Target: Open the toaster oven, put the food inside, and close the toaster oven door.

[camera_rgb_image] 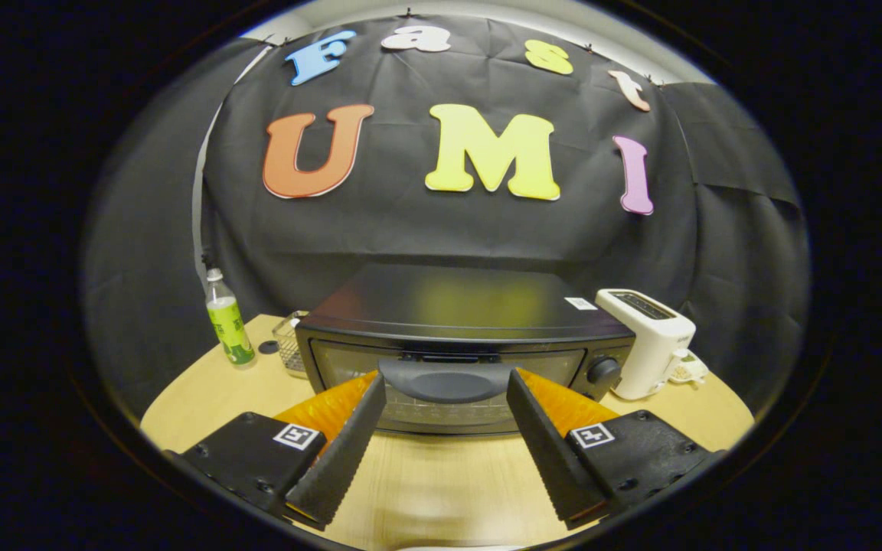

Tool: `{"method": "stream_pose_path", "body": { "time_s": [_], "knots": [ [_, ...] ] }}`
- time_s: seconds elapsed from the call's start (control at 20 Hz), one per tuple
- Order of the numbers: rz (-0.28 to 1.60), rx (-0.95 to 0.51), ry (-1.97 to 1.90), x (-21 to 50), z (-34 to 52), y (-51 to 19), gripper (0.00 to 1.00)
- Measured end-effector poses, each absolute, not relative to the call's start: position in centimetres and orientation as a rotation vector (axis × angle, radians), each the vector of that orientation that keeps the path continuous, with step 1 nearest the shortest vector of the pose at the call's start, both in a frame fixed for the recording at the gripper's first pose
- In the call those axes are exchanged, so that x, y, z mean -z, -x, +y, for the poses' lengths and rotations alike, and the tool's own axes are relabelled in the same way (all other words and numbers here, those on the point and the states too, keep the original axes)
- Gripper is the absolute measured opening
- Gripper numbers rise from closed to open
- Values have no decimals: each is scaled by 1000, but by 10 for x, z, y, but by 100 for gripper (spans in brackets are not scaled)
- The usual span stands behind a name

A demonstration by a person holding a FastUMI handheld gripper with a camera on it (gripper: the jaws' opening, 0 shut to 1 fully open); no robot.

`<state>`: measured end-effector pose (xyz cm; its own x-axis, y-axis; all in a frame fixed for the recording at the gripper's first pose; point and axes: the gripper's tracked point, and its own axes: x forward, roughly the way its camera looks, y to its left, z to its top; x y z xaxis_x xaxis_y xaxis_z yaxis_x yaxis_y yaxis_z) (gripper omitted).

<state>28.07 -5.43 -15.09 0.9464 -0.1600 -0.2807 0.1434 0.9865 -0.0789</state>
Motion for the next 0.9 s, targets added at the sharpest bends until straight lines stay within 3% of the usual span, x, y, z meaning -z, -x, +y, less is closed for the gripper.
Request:
{"method": "stream_pose_path", "body": {
  "time_s": [0.4, 0.9],
  "knots": [
    [175, 155, 63, 86, -53, -236, 100],
    [-1, 131, 39, -7, -20, -101, 100]
  ]
}}
